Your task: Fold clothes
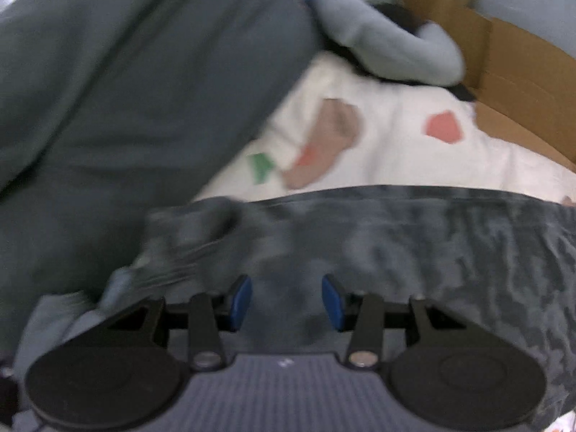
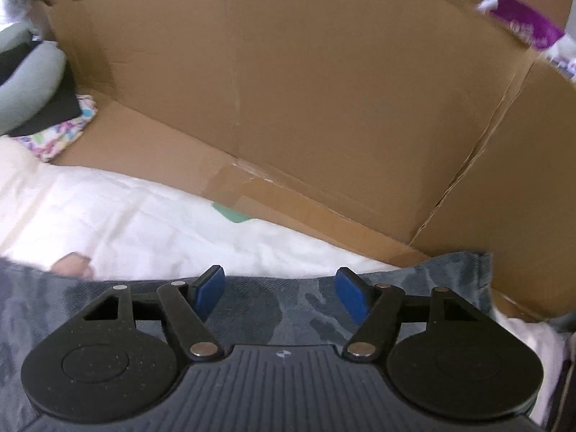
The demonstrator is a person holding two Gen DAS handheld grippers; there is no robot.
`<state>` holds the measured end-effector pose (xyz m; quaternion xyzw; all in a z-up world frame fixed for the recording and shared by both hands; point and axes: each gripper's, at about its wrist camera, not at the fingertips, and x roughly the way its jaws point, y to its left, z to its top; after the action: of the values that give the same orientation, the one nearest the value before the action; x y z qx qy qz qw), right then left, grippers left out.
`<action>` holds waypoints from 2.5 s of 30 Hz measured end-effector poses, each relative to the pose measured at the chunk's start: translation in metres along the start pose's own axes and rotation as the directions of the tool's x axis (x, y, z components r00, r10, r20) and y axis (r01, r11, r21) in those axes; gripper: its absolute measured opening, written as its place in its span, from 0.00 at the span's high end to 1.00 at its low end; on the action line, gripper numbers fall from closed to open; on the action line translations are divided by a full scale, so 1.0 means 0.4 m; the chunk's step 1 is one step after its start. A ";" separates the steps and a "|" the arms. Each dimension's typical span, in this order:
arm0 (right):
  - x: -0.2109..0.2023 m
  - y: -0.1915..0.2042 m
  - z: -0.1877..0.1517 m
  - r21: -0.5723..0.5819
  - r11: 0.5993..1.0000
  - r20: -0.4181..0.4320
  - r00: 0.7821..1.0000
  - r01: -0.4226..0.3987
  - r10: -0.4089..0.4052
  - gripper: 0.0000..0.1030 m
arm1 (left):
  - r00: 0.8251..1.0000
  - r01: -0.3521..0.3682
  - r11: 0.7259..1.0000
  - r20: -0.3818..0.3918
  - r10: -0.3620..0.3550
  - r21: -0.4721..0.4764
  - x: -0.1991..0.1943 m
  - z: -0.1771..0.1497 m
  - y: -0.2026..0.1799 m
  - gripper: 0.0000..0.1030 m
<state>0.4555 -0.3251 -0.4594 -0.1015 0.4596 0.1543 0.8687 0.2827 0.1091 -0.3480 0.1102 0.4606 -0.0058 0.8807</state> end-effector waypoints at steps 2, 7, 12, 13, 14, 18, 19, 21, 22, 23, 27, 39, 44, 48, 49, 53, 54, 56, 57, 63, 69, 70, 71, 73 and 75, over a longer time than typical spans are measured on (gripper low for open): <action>-0.037 0.000 0.007 -0.012 1.000 0.001 1.000 -0.015 0.015 0.29 | 1.000 -0.026 0.999 -0.002 0.026 -0.027 -0.037 0.002 0.045 0.55; -0.169 -0.002 0.038 -0.023 0.998 0.013 0.998 -0.059 0.060 0.29 | 0.999 -0.024 0.999 0.026 0.025 -0.043 -0.166 0.015 0.092 0.45; -0.339 0.002 0.091 -0.058 0.991 0.080 0.989 -0.124 0.128 0.29 | 0.999 -0.026 0.999 0.042 0.027 -0.036 -0.282 0.008 0.090 0.43; -0.373 0.001 0.100 -0.066 0.989 0.093 0.986 -0.134 0.140 0.29 | 0.999 -0.024 0.999 0.042 0.026 -0.036 -0.302 0.005 0.084 0.42; -0.407 -0.003 0.109 -0.074 0.987 0.106 0.983 -0.144 0.152 0.29 | 0.999 -0.023 0.999 0.042 0.025 -0.036 -0.320 0.001 0.079 0.41; -0.535 -0.031 0.134 -0.099 0.980 0.148 0.971 -0.175 0.188 0.29 | 0.999 -0.030 0.999 0.038 0.031 -0.034 -0.396 -0.013 0.064 0.37; -0.565 -0.041 0.140 -0.103 0.978 0.157 0.968 -0.180 0.195 0.29 | 0.999 -0.029 0.999 0.037 0.030 -0.039 -0.413 -0.017 0.063 0.36; -0.622 -0.061 0.152 -0.112 0.976 0.176 0.962 -0.189 0.207 0.29 | 0.999 -0.027 0.998 0.035 0.029 -0.048 -0.448 -0.024 0.059 0.35; -0.648 -0.072 0.156 -0.115 0.975 0.186 0.960 -0.191 0.210 0.29 | 0.999 -0.026 0.999 0.034 0.028 -0.047 -0.466 -0.029 0.056 0.33; -0.672 -0.084 0.159 -0.117 0.975 0.196 0.958 -0.191 0.211 0.29 | 0.999 -0.025 0.999 0.034 0.026 -0.042 -0.485 -0.034 0.055 0.33; -0.761 -0.134 0.163 -0.115 0.973 0.221 0.950 -0.201 0.222 0.28 | 0.999 -0.030 0.999 0.034 0.031 -0.043 -0.559 -0.055 0.057 0.31; -0.986 -0.210 -0.029 -0.145 0.939 0.267 0.902 -0.312 0.340 0.28 | 0.997 -0.066 0.996 0.031 0.068 -0.060 -0.772 -0.128 0.097 0.25; -1.052 -0.247 -0.140 -0.150 0.925 0.284 0.881 -0.348 0.378 0.28 | 0.997 -0.026 0.998 0.065 0.029 -0.051 -0.862 -0.148 0.121 0.19; -1.083 -0.271 -0.220 -0.132 0.934 0.290 0.888 -0.333 0.358 0.28 | 0.996 -0.012 0.998 0.086 0.017 -0.061 -0.896 -0.170 0.141 0.18; -1.088 -0.277 -0.239 -0.125 0.934 0.288 0.888 -0.335 0.357 0.28 | 0.996 -0.009 0.998 0.091 0.015 -0.064 -0.898 -0.177 0.146 0.18; -1.097 -0.301 -0.314 -0.097 0.940 0.282 0.896 -0.328 0.342 0.28 | 0.995 0.008 0.997 0.102 0.000 -0.082 -0.895 -0.213 0.168 0.18; -1.099 -0.309 -0.333 -0.087 0.939 0.283 0.896 -0.331 0.342 0.28 | 0.995 0.014 0.996 0.102 -0.005 -0.087 -0.891 -0.223 0.176 0.18; -1.103 -0.329 -0.373 -0.067 0.938 0.286 0.894 -0.340 0.345 0.28 | 0.995 0.025 0.995 0.100 -0.015 -0.097 -0.879 -0.244 0.193 0.18; -1.105 -0.339 -0.395 -0.057 0.939 0.286 0.896 -0.339 0.341 0.28 | 0.995 0.029 0.994 0.099 -0.019 -0.103 -0.870 -0.254 0.200 0.19; -1.114 -0.403 -0.528 0.012 0.958 0.272 0.923 -0.287 0.273 0.28 | 0.997 0.043 0.986 0.074 -0.031 -0.158 -0.805 -0.316 0.242 0.24; -1.129 -0.458 -0.654 0.059 0.974 0.242 0.950 -0.218 0.198 0.28 | 0.997 0.059 0.982 0.064 -0.048 -0.178 -0.747 -0.369 0.249 0.24; -1.133 -0.466 -0.674 0.064 0.976 0.237 0.953 -0.210 0.190 0.28 | 0.997 0.061 0.983 0.062 -0.051 -0.174 -0.739 -0.377 0.244 0.24; -1.139 -0.474 -0.692 0.069 0.977 0.232 0.955 -0.203 0.183 0.28 | 0.997 0.064 0.983 0.056 -0.055 -0.172 -0.733 -0.383 0.239 0.24; -1.154 -0.491 -0.733 0.070 0.983 0.226 0.963 -0.168 0.148 0.28 | 0.997 0.076 0.983 0.044 -0.069 -0.166 -0.725 -0.395 0.226 0.24; -1.168 -0.505 -0.769 0.061 0.986 0.208 0.968 -0.153 0.137 0.27 | 0.994 0.100 0.985 0.046 -0.095 -0.137 -0.724 -0.407 0.204 0.24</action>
<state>0.0450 -0.6929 -0.2359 -0.0181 0.3802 0.2093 0.9007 -0.0067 0.1946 -0.1872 0.0257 0.4474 -0.0191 0.8938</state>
